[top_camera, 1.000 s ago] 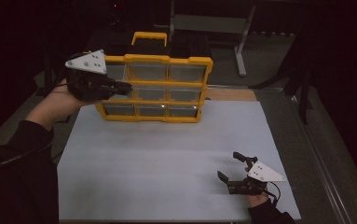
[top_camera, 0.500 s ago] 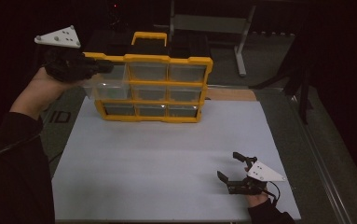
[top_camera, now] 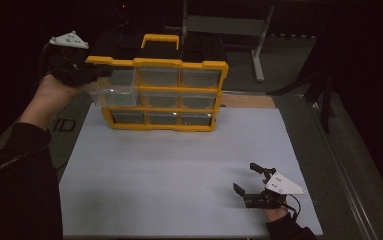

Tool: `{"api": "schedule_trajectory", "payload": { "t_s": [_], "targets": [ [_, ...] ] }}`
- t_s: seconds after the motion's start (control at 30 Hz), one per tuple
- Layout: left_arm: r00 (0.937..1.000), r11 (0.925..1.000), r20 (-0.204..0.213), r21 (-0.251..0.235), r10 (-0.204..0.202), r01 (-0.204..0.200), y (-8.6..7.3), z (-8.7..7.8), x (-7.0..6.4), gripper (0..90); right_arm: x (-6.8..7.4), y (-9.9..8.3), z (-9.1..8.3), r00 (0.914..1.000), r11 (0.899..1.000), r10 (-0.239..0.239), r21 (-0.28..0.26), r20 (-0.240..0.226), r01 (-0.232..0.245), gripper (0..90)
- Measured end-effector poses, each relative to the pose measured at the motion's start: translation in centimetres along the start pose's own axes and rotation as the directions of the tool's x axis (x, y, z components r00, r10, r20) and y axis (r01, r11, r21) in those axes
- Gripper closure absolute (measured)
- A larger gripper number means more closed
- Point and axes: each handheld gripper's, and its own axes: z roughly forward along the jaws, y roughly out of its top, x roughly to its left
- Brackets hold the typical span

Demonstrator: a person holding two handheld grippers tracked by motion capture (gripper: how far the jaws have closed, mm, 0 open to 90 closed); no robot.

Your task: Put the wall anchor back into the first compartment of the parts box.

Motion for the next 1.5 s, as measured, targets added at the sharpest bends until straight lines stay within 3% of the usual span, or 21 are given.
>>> {"api": "schedule_trajectory", "payload": {
  "t_s": [0.13,0.23,0.3,0.37,0.43,0.47,0.5,0.53,0.57,0.6,0.63,0.67,0.8,0.83,0.9,1.07,1.13,1.2,1.5],
  "targets": [
    [0.9996,0.9991,0.011,0.034,-0.027,0.026,-0.2,0.6,0.1,82.6,0.0,0.0,0.0,1.0,1.0,0.001,0.002,0.0,-0.001,8.4],
    [0.9997,0.997,0.012,0.075,-0.019,0.019,-0.3,0.9,-0.1,82.6,0.0,0.0,0.0,1.0,1.0,0.001,0.003,0.0,-0.001,8.4],
    [0.9997,0.9966,0.004,0.08,-0.022,0.022,-0.3,1.0,-0.1,82.3,0.0,-0.1,0.0,1.0,1.0,0.003,0.006,0.001,-0.003,8.4],
    [0.9987,0.9965,-0.004,0.065,-0.052,0.052,-0.3,0.9,0.0,81.7,0.0,-0.1,0.0,1.0,1.0,0.004,0.006,0.0,-0.004,8.4],
    [0.9984,0.9968,0.001,0.057,-0.056,0.056,-0.2,0.9,0.0,60.6,0.0,0.0,0.0,1.0,1.0,0.003,0.007,0.0,-0.003,8.4],
    [0.9983,0.997,0.003,0.052,-0.058,0.058,-0.2,0.8,-0.1,60.6,0.0,0.0,0.0,1.0,1.0,0.003,0.007,0.0,-0.003,8.4],
    [0.998,0.9969,0.006,0.048,-0.062,0.062,-0.2,0.8,-0.1,51.7,0.0,0.0,0.0,1.0,1.0,0.005,0.006,0.001,-0.005,8.4],
    [0.9979,0.9971,0.013,0.044,-0.063,0.062,-0.2,0.7,-0.1,51.7,0.0,0.0,0.0,1.0,1.0,0.005,0.006,0.001,-0.005,8.4],
    [0.9976,0.9964,-0.005,0.047,-0.07,0.07,-0.1,0.7,-0.3,46.4,0.0,0.0,0.0,1.0,1.0,0.004,0.007,0.0,-0.004,8.5],
    [0.9976,0.9964,-0.005,0.047,-0.07,0.07,-0.1,0.7,-0.3,40.1,0.0,0.0,0.0,1.0,1.0,0.004,0.007,0.0,-0.004,8.5],
    [0.9968,0.9956,0.001,0.048,-0.08,0.08,-0.1,0.7,-0.4,28.4,0.0,0.0,0.0,1.0,1.0,0.005,0.007,0.001,-0.005,8.4],
    [0.9964,0.9951,-0.011,0.05,-0.085,0.085,-0.1,0.8,-0.5,28.4,0.0,0.0,0.0,1.0,1.0,0.005,0.007,0.001,-0.005,8.4],
    [0.9955,0.995,0.009,0.033,-0.095,0.094,-0.2,0.9,-0.9,10.4,0.1,0.0,0.0,1.0,1.0,0.009,0.007,0.003,-0.009,8.4],
    [0.9947,0.9945,0.015,0.026,-0.102,0.101,-0.2,0.8,-0.9,10.4,0.1,0.0,0.0,1.0,1.0,0.009,0.007,0.003,-0.009,8.4],
    [0.9948,0.9966,0.06,0.004,-0.082,0.082,-0.3,0.6,-1.2,1.3,0.0,0.0,0.0,1.0,1.0,0.0,0.006,0.002,0.0,8.4],
    [0.9937,0.9948,0.088,-0.07,-0.069,0.075,-0.3,-0.4,-1.9,0.0,0.1,0.0,0.0,1.0,1.0,0.004,0.004,0.004,-0.004,8.4],
    [0.9965,0.9926,0.066,-0.106,-0.051,0.058,-0.5,-1.0,-2.4,0.0,0.0,0.0,0.0,1.0,1.0,0.001,0.003,0.003,-0.001,8.4],
    [0.9951,0.992,0.082,-0.109,-0.056,0.065,-0.7,-1.2,-2.5,0.0,0.0,0.0,0.0,1.0,1.0,0.001,0.004,0.004,-0.001,8.4],
    [0.9977,0.9881,0.062,-0.15,-0.027,0.036,-2.3,-2.8,-3.9,0.0,0.1,0.1,0.0,1.0,1.0,0.001,0.004,0.006,-0.001,8.4]
  ]
}}
